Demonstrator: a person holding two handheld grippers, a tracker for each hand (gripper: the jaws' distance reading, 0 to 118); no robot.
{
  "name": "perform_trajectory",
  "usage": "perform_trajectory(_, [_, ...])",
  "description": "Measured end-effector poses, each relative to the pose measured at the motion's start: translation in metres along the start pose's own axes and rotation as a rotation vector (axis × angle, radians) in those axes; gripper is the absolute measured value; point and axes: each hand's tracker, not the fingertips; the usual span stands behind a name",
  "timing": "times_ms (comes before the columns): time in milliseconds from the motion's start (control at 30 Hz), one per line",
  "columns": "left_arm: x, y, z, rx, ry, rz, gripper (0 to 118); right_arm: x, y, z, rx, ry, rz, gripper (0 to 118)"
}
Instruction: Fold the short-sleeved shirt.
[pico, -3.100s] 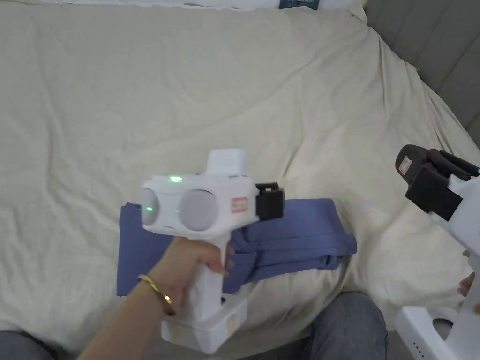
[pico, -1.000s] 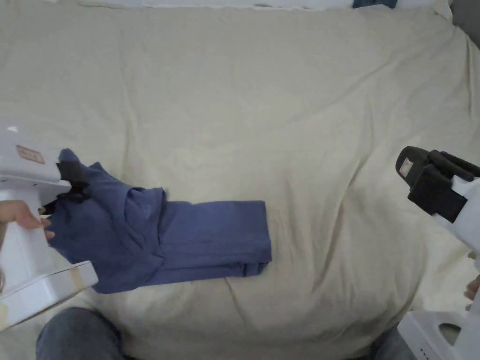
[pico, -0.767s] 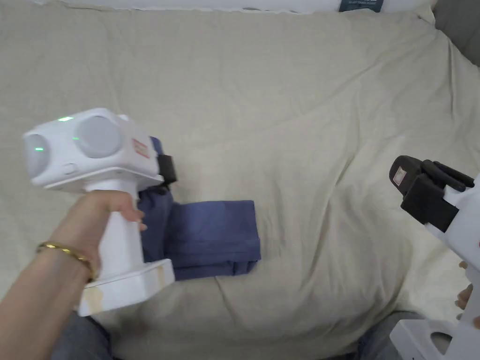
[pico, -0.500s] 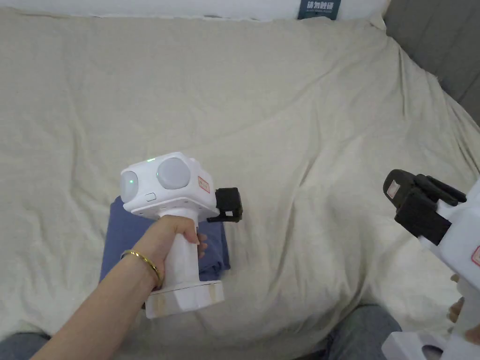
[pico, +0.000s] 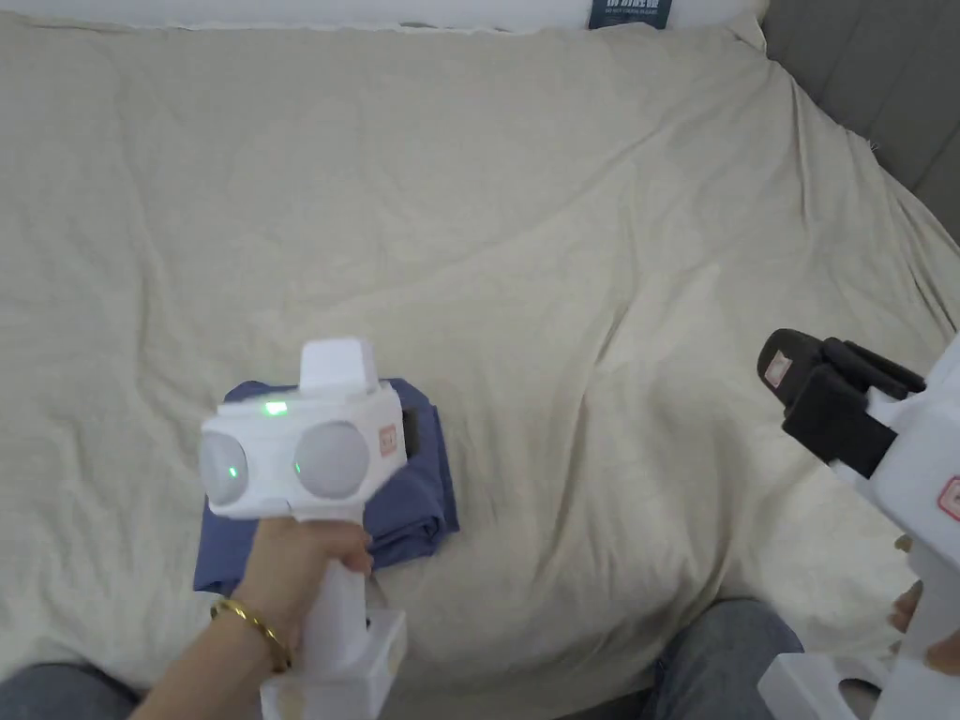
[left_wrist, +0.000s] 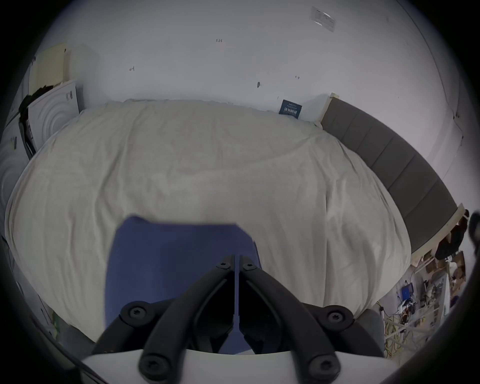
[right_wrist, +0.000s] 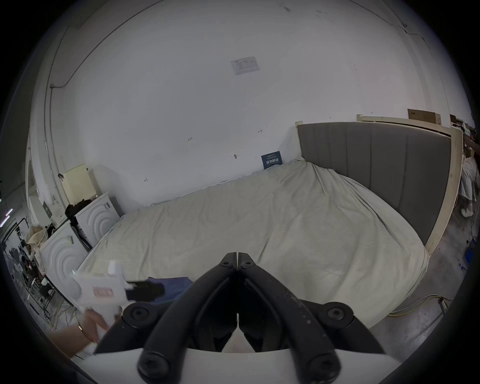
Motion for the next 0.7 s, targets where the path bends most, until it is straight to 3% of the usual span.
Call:
perform_trajectory(133, [0.010,-0.043,-0.034,-0.143,0.004,-0.004,3,-0.011,0.000,0.001,-0.015,0.001,0.047,2])
perform_trajectory(233, [0.018,-0.059,-0.032,-0.036,0.039,-0.067,3,-0.017,0.000,0.002,-0.022,-0.010,0.077,2])
perform_trajectory(400, [-0.003,-0.021,-0.018,-0.143,-0.083,0.084,3,-0.033,-0.002,-0.005,-0.049,-0.005,0.106,2])
perform_trajectory(500, [-0.015,-0.006,0.028,0.107,-0.075,0.030,3,-0.056,-0.002,-0.016,-0.053,-0.013,0.211,2])
perform_trajectory(600, [-0.029,0.007,0.068,0.334,0.069,-0.117,6,-0.085,-0.009,-0.040,-0.039,-0.006,0.248,2])
perform_trajectory(700, [-0.052,0.011,0.091,0.460,0.241,-0.176,6,-0.118,-0.024,-0.073,-0.034,0.032,0.306,2])
